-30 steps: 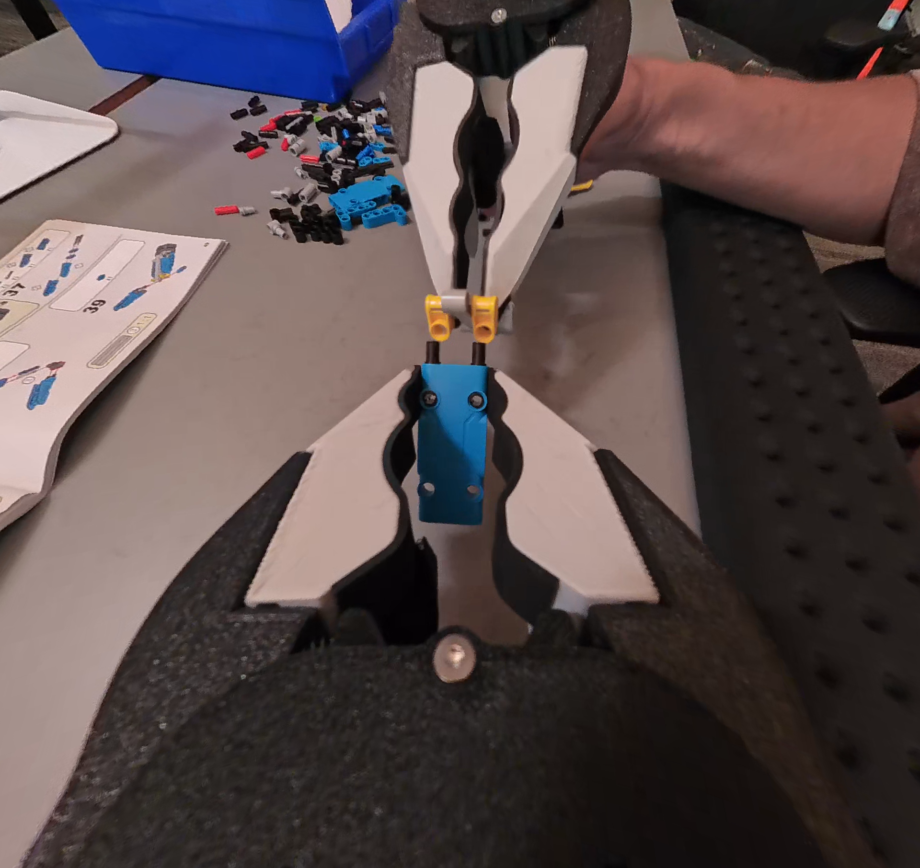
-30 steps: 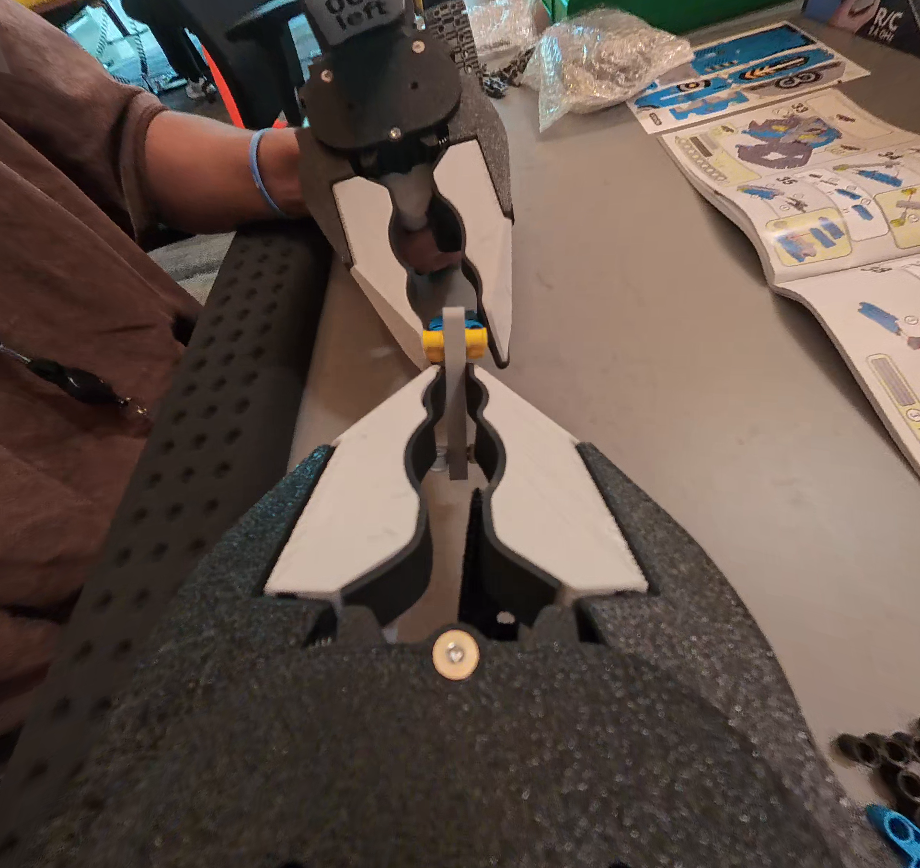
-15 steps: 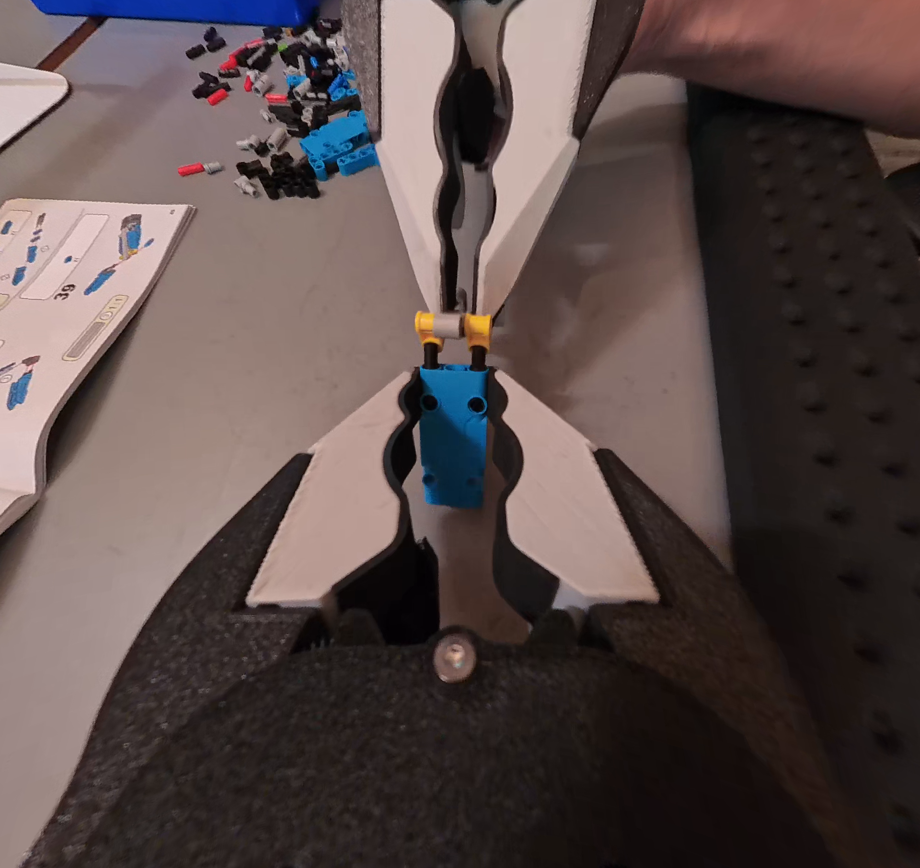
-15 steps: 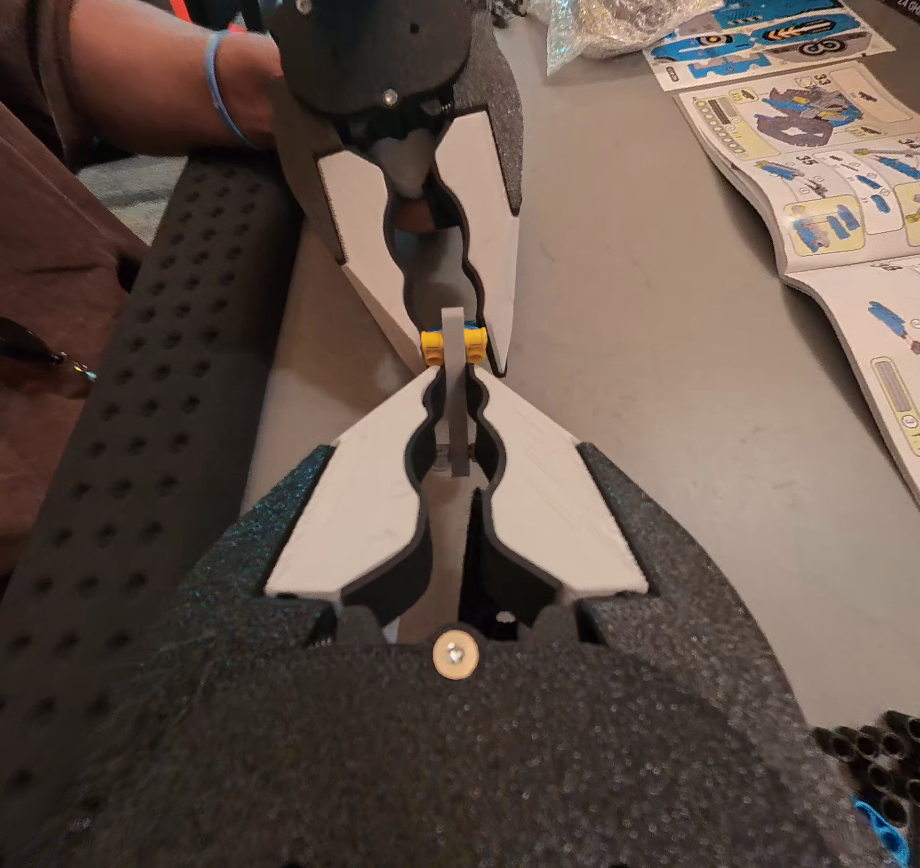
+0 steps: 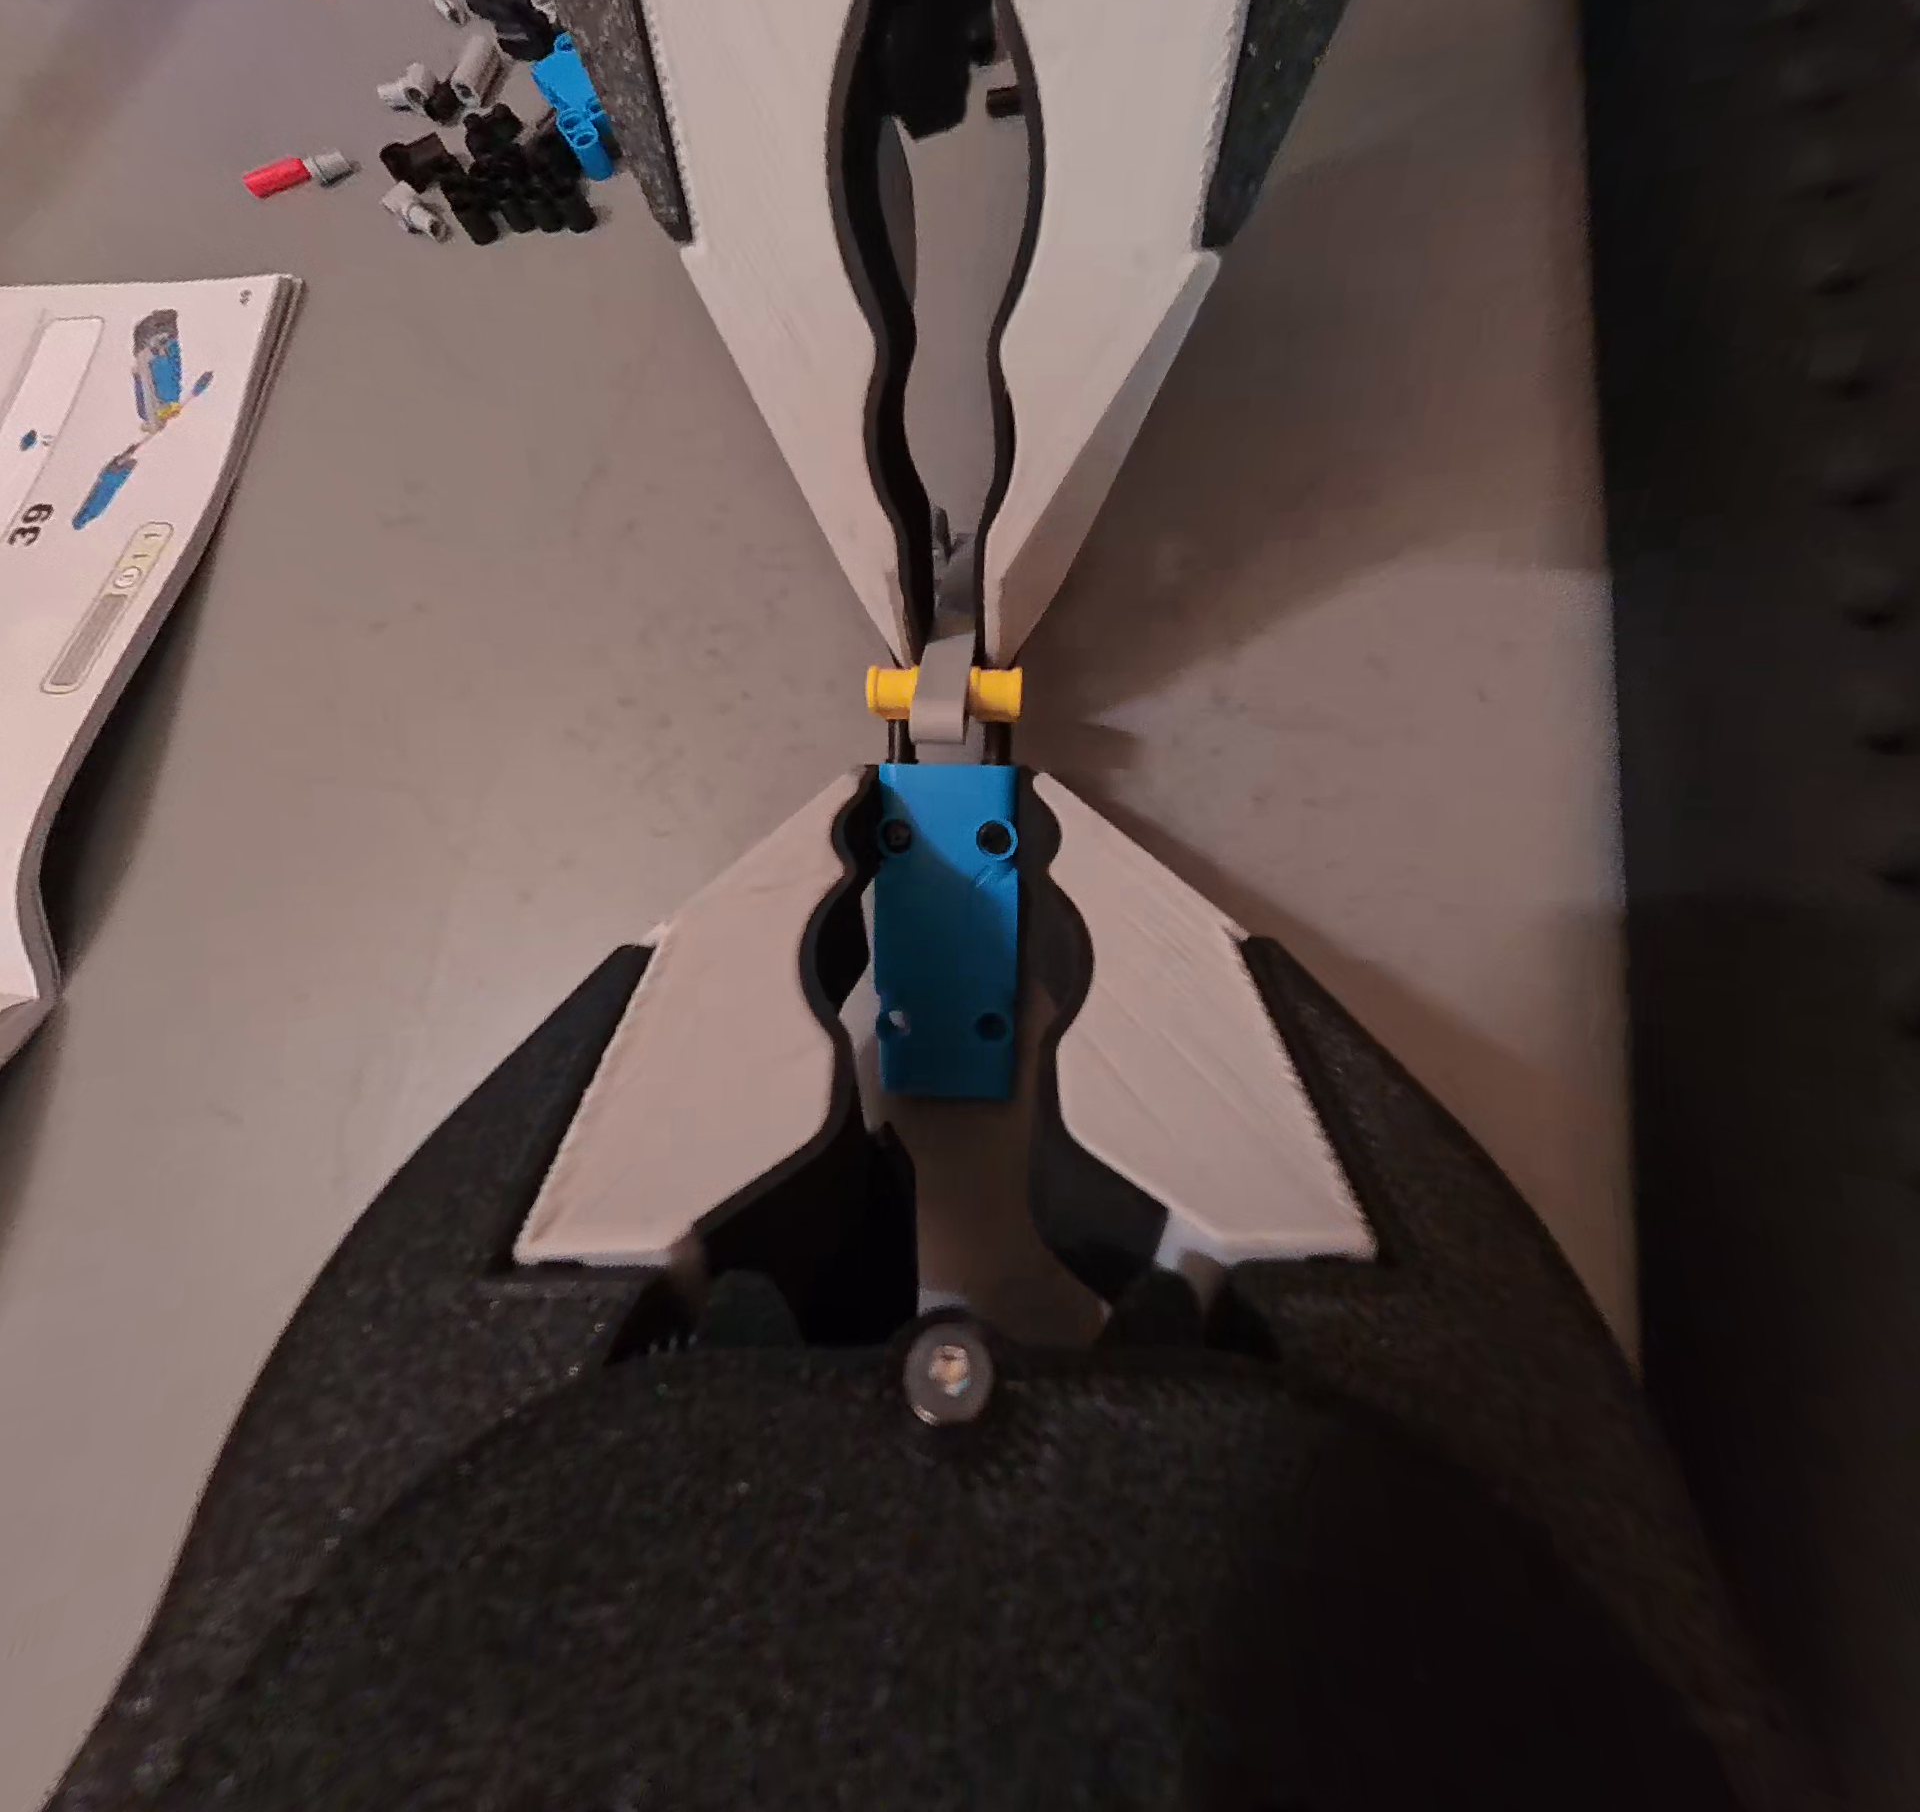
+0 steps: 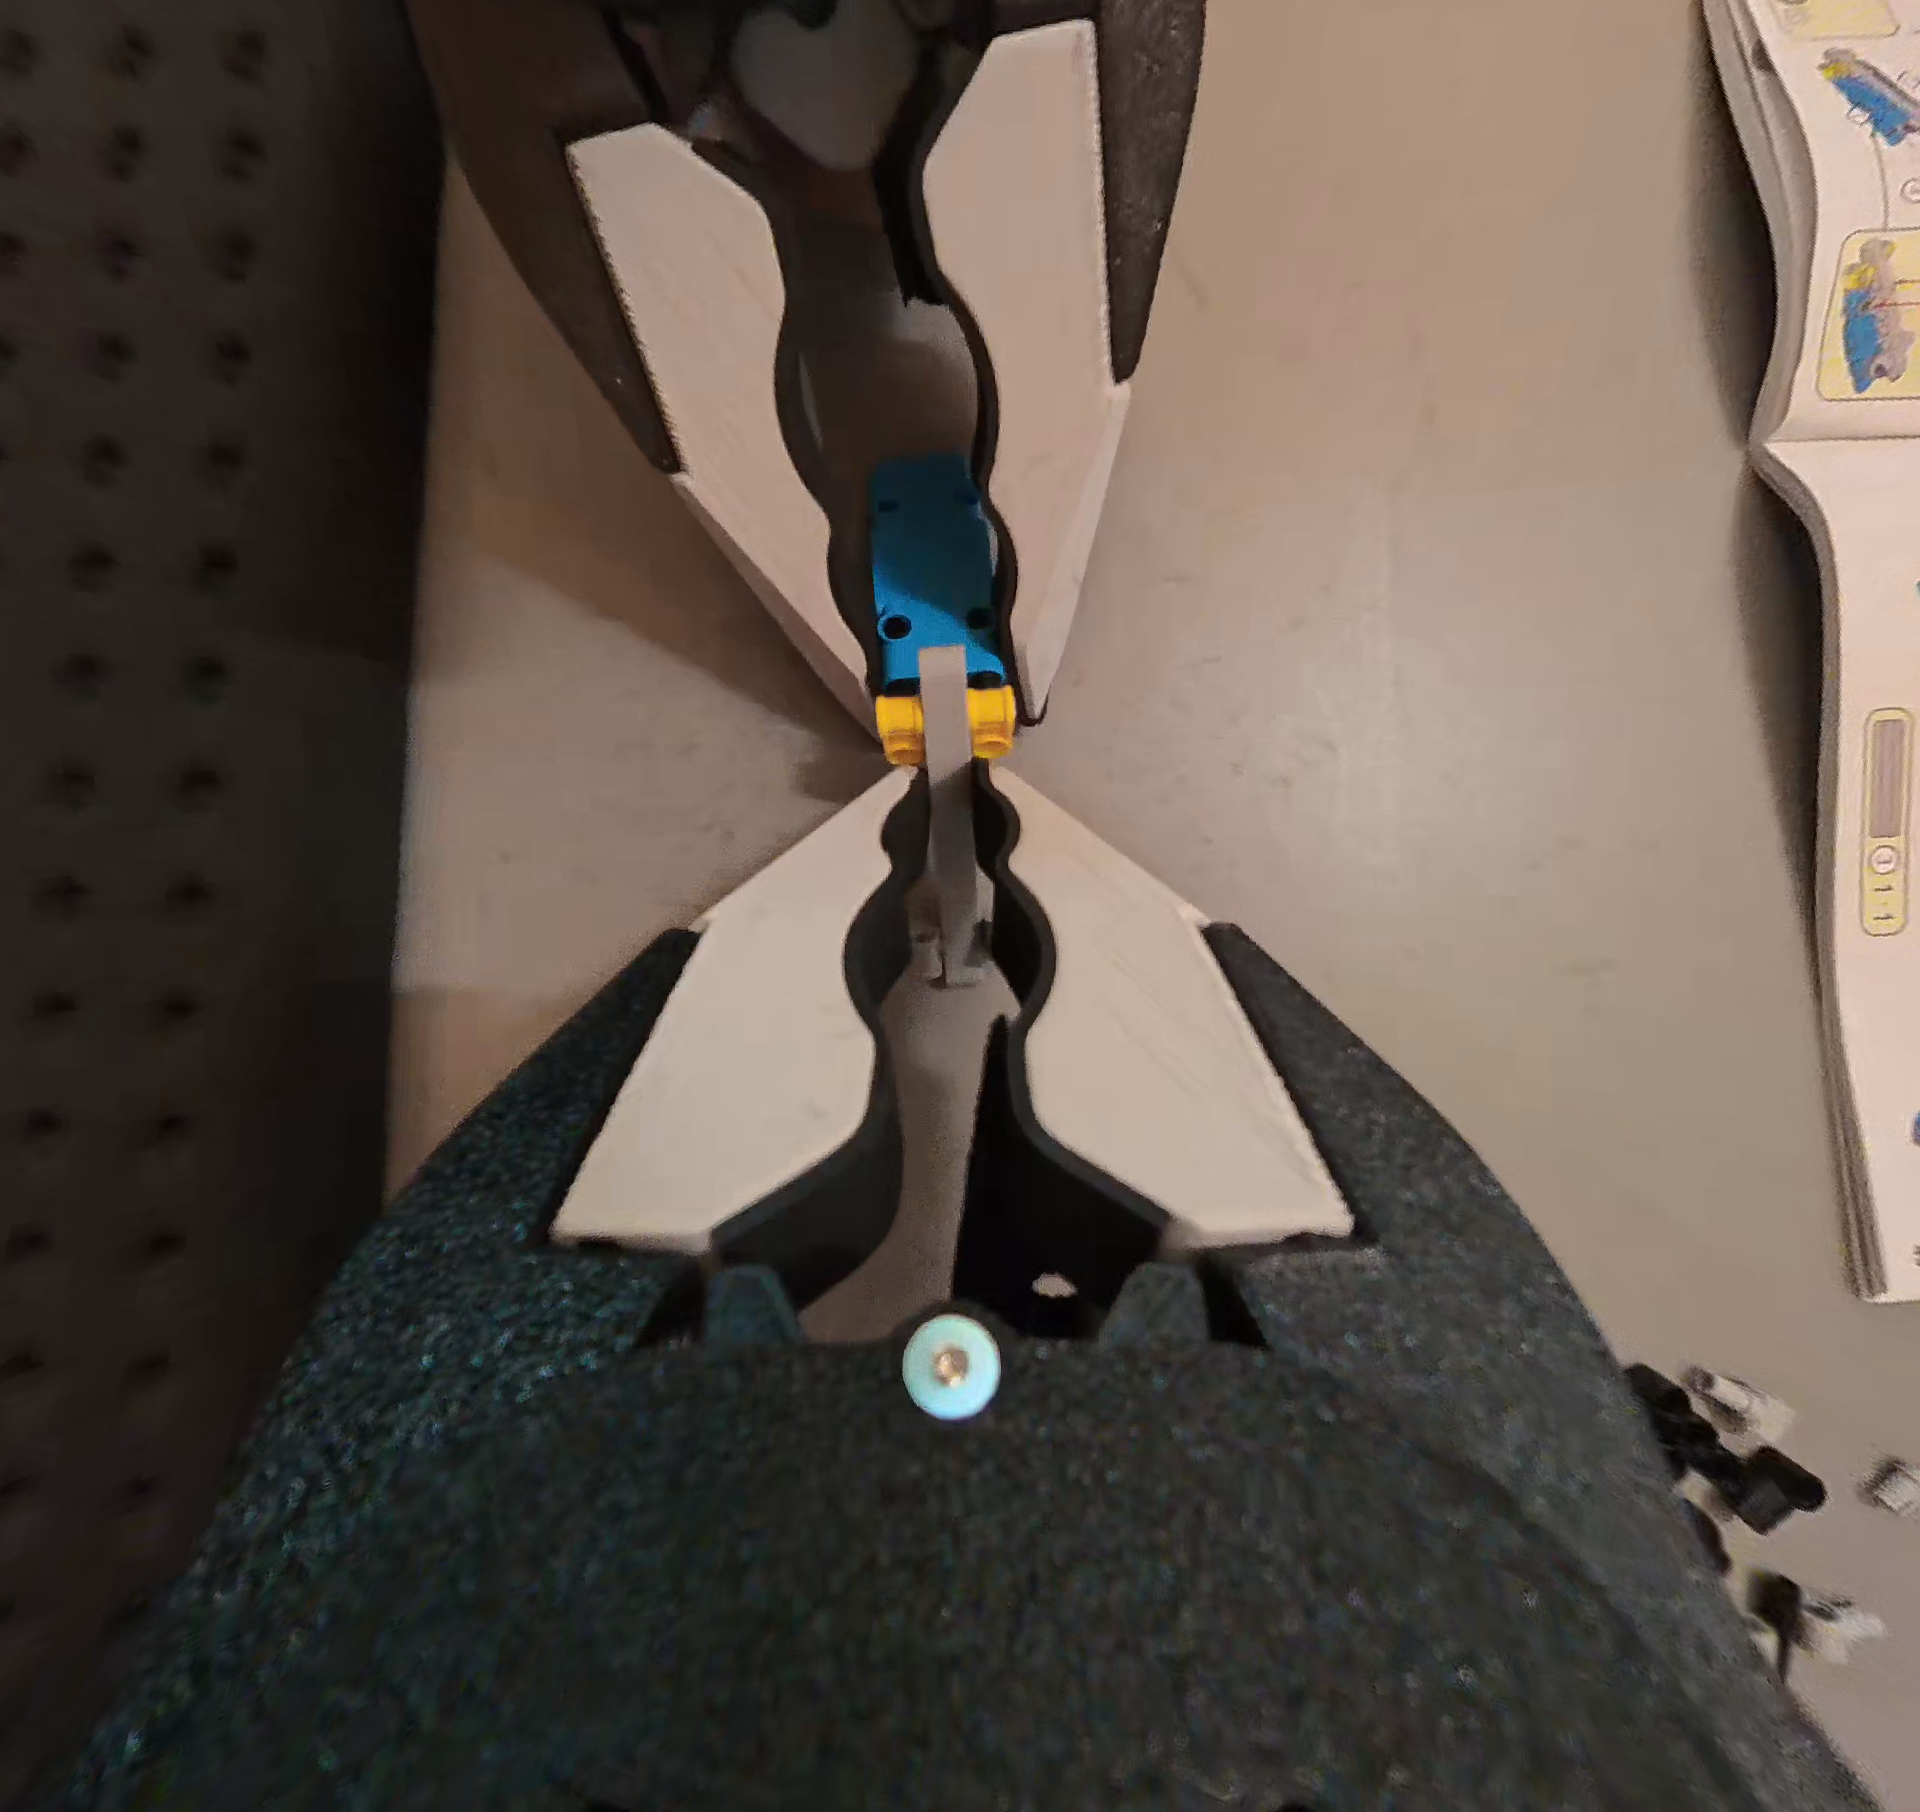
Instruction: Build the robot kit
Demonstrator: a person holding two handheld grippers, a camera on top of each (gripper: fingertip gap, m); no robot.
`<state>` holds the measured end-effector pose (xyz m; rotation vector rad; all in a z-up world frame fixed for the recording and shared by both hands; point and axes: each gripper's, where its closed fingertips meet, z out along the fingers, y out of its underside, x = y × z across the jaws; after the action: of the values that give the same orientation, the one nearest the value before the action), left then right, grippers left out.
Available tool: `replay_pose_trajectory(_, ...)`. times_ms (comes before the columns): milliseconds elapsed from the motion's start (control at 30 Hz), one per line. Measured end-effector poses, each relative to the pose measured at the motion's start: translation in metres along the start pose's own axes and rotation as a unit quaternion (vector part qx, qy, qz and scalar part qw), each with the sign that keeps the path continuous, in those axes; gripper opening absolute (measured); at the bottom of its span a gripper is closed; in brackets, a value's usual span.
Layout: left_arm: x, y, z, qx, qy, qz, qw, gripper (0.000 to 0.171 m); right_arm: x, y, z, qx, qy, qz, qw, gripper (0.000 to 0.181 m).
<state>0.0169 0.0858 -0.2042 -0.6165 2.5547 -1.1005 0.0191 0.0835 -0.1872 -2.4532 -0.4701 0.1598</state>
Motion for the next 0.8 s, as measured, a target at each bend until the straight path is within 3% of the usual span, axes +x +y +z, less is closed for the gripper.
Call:
replay_pose_trajectory(233,-0.002,0.0,0.0,0.002,0.015,-0.028,0.999,0.024,0.003,-0.001,0.001,0.058,-0.027,0.048,0.997,0.008)
replay_pose_trajectory(667,-0.003,-0.037,-0.022,0.12,0.022,-0.061,0.991,0.025,-0.001,-0.036,-0.028,0.171,-0.046,0.067,0.982,0.007)
replay_pose_trajectory(800,0.004,-0.031,-0.012,0.088,0.018,-0.038,0.995,0.025,-0.006,-0.042,-0.02,0.181,-0.062,0.067,0.979,0.007)
